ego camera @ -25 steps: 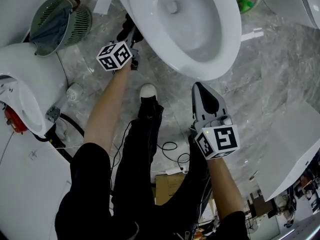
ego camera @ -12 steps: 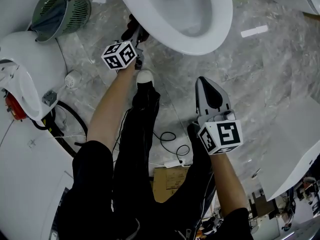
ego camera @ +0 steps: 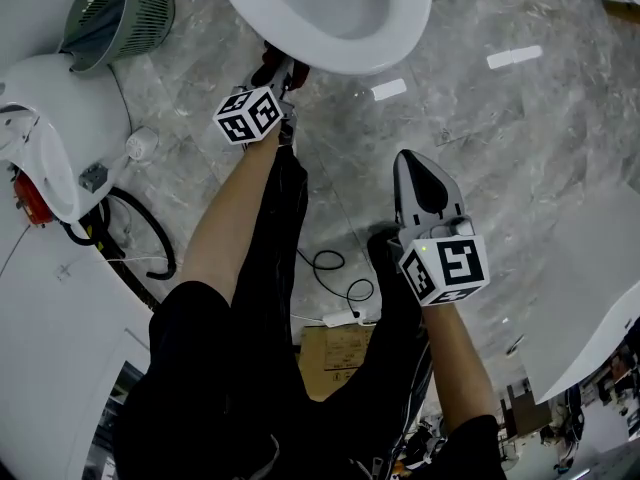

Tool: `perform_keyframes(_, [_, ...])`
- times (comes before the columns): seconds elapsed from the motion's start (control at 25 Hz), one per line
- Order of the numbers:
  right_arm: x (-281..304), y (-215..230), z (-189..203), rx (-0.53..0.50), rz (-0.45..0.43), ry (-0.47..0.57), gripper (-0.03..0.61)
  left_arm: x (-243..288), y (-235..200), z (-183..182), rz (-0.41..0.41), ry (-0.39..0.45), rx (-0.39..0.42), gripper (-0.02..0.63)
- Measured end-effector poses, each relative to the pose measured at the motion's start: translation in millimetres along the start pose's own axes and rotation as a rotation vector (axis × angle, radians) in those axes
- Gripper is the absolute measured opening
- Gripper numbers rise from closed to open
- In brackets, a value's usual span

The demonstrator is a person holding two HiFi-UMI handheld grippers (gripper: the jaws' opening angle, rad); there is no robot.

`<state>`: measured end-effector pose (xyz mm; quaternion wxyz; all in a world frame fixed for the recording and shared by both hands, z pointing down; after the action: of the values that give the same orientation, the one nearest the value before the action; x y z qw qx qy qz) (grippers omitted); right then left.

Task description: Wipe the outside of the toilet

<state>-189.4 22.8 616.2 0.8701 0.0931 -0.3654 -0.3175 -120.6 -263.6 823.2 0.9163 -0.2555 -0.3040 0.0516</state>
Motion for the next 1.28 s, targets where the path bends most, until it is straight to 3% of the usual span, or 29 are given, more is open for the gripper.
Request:
perform_keyframes(0.36, [-61.4,31.8,3.1,0.003,0.016,0.017,0.003,-7.8,64.9,45.2,-0.020,-0.037,0.004,0.055])
perform_keyframes(0.72, [-133.4,74.8,-5.5,0.011,0.034,0.072,0.003,-22.1,163.7,73.2,0.066,-0.109,0.046,0.055])
perform_keyframes(0.92, [-192.2,103.8,-20.9,-0.178,-0.014,0.081,0.003,-50.0,228.6,71.7,0.063,-0.114,0.129,0.057])
perform_keyframes(1.12, [-272.5,132.0,-47.7,-0.203,-0.029,0.061,0.003,-101.7,300.7,58.8,0.016,-0.088,0.144,0.057])
perform_keyframes(1.28, [-335.4,141.2,-91.9,-0.215,-0.036,0.065,0.003,-148.4,365.2,32.5,-0.007,-0.074,0.135,0.058])
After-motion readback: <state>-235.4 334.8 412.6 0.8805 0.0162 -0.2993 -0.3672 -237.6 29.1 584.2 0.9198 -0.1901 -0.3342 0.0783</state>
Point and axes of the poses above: the fingertips, and each gripper's own axes: x forward along the fingers, y to its right, z out of its underside, the point moved 6 cm from there along -x, backward along the fingers
